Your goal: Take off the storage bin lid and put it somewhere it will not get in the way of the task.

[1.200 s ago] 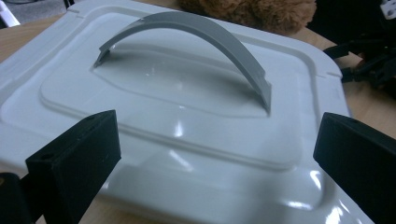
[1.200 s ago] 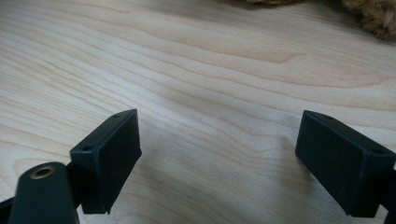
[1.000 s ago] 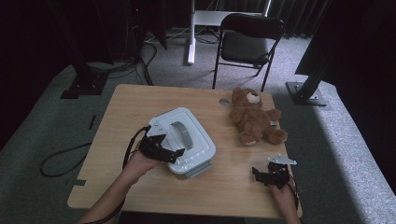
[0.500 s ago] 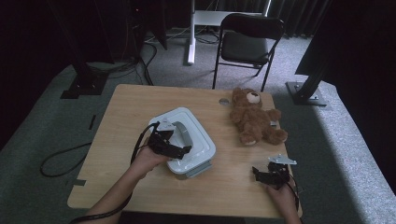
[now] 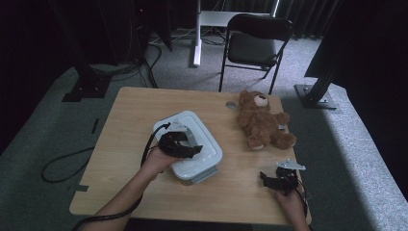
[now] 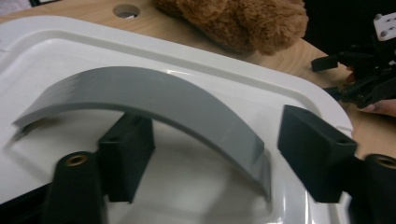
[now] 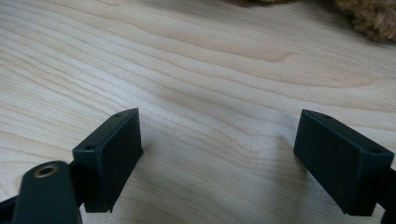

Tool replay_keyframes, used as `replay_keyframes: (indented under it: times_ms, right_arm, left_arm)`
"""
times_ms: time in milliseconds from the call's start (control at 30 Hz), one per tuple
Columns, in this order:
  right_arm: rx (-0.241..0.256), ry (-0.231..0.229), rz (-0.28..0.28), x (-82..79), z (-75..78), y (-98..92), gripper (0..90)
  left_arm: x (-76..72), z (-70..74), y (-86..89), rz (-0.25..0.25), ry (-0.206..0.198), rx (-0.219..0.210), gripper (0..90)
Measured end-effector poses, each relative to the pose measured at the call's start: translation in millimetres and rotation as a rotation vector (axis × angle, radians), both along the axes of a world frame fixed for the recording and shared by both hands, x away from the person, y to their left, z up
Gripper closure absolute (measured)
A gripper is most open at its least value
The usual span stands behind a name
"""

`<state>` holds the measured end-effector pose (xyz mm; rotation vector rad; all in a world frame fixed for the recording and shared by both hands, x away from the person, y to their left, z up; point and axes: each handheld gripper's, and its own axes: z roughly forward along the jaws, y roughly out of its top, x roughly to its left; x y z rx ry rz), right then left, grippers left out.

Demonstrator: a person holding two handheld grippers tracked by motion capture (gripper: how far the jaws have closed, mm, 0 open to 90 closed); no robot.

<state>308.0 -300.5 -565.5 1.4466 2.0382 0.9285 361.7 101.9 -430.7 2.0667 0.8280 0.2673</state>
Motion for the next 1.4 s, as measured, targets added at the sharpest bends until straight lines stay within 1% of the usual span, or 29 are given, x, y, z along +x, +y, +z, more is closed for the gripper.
replay_keyframes:
  times_ms: [33,133,200,267,333,467,533,667,800,833,867,900,1000,1067,1133,1200,1300,1400]
  right_arm:
    - [0.0,0.0,0.0,0.0,0.0,0.0,14.3]
    - [0.0,0.0,0.0,0.0,0.0,0.0,14.3]
    - [0.0,0.0,0.0,0.0,0.0,0.0,14.3]
    - [0.0,-0.001,0.001,0.0,0.0,0.0,14.3]
    - [0.0,-0.001,0.0,0.0,0.0,0.0,14.3]
    - [0.0,-0.001,0.0,0.0,-0.1,0.0,14.3]
    - [0.0,-0.001,0.0,0.0,0.0,0.0,14.3]
    - [0.0,0.0,0.0,0.0,0.0,0.0,14.3]
    - [0.0,0.0,0.0,0.1,0.0,-0.1,14.3]
    - [0.0,0.0,0.0,0.1,0.0,-0.1,14.3]
    - [0.0,-0.001,0.0,0.1,0.0,-0.1,14.3]
    - [0.0,-0.001,0.001,0.1,0.0,-0.1,14.3]
    - [0.0,0.0,0.0,0.1,0.0,-0.1,14.3]
    - [0.001,-0.001,0.0,0.1,-0.1,-0.1,14.3]
    - [0.001,-0.001,0.0,0.1,-0.1,-0.1,14.3]
    - [0.001,-0.001,0.0,0.1,-0.1,-0.1,14.3]
    - [0.0,-0.001,0.0,0.1,-0.1,-0.1,14.3]
    - [0.001,0.0,0.0,0.1,-0.1,-0.1,14.3]
  left_arm:
    - [0.2,0.3,-0.9,0.002,-0.005,0.007,32.1]
    - [-0.6,-0.6,-2.2,0.011,-0.011,0.002,34.9]
    - [-2.3,-1.3,-2.2,0.012,-0.023,0.003,41.6]
    - [-4.4,-1.9,-2.9,-0.008,-0.029,0.004,49.5]
    - [-6.2,-3.1,-3.6,-0.007,-0.039,0.003,52.4]
    - [-8.1,-4.0,-1.3,-0.008,-0.029,-0.017,56.6]
    - [-8.0,-3.9,-0.3,-0.013,-0.008,-0.035,59.0]
    - [-9.8,-2.6,0.4,-0.029,0.005,-0.047,63.0]
    - [-14.6,2.2,0.2,-0.059,0.001,-0.059,67.5]
    - [-14.6,2.2,0.2,-0.059,0.001,-0.059,68.7]
    - [-18.1,6.6,0.3,-0.081,0.006,-0.08,68.7]
    - [-19.6,8.9,0.9,-0.087,0.005,-0.09,73.1]
    - [-24.4,15.5,2.7,-0.112,-0.002,-0.116,77.6]
    - [-25.9,17.5,3.1,-0.119,-0.006,-0.118,79.6]
    - [-31.2,21.6,2.6,-0.137,-0.027,-0.104,80.5]
    - [-33.9,23.3,2.2,-0.149,-0.035,-0.092,81.1]
    - [-35.4,25.1,2.6,-0.158,-0.027,-0.104,83.0]
    - [-38.7,29.2,4.0,-0.161,-0.039,-0.105,84.0]
